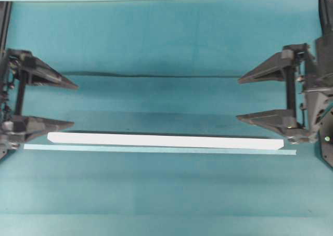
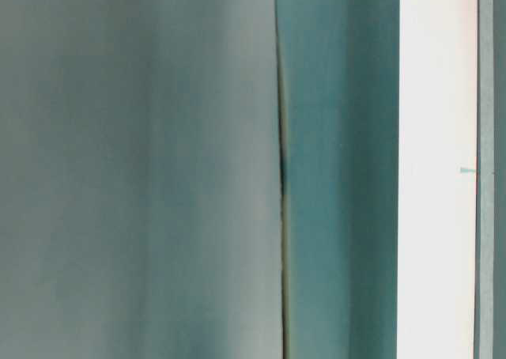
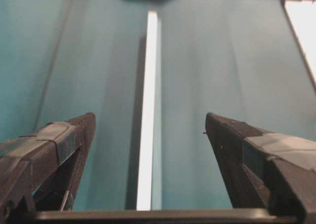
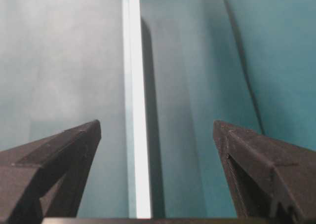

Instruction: Lift a wooden board with both hands.

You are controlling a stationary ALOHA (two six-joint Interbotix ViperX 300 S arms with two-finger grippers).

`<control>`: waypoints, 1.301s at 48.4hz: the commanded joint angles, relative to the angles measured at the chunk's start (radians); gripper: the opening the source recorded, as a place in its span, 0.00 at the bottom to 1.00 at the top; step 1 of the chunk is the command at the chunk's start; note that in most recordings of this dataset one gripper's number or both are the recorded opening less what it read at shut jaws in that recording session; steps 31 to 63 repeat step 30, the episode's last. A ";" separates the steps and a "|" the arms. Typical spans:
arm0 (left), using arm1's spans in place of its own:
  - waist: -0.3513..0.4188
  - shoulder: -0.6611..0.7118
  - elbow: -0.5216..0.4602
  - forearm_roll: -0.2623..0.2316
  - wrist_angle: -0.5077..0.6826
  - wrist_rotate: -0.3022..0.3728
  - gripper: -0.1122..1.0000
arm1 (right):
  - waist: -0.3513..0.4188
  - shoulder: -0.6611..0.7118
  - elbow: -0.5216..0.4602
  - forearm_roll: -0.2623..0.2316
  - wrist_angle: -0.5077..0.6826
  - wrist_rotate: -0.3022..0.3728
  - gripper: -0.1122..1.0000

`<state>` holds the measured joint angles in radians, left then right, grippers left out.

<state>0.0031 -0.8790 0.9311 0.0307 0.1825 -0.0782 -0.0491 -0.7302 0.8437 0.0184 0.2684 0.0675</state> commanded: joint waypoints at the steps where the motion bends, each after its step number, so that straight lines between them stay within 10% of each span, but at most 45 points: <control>1: 0.005 -0.018 -0.032 0.000 -0.034 0.002 0.99 | 0.002 -0.018 -0.005 -0.002 -0.021 0.002 0.94; 63: 0.002 -0.046 -0.034 0.000 -0.061 -0.003 0.99 | -0.017 -0.080 0.006 0.000 -0.084 0.000 0.94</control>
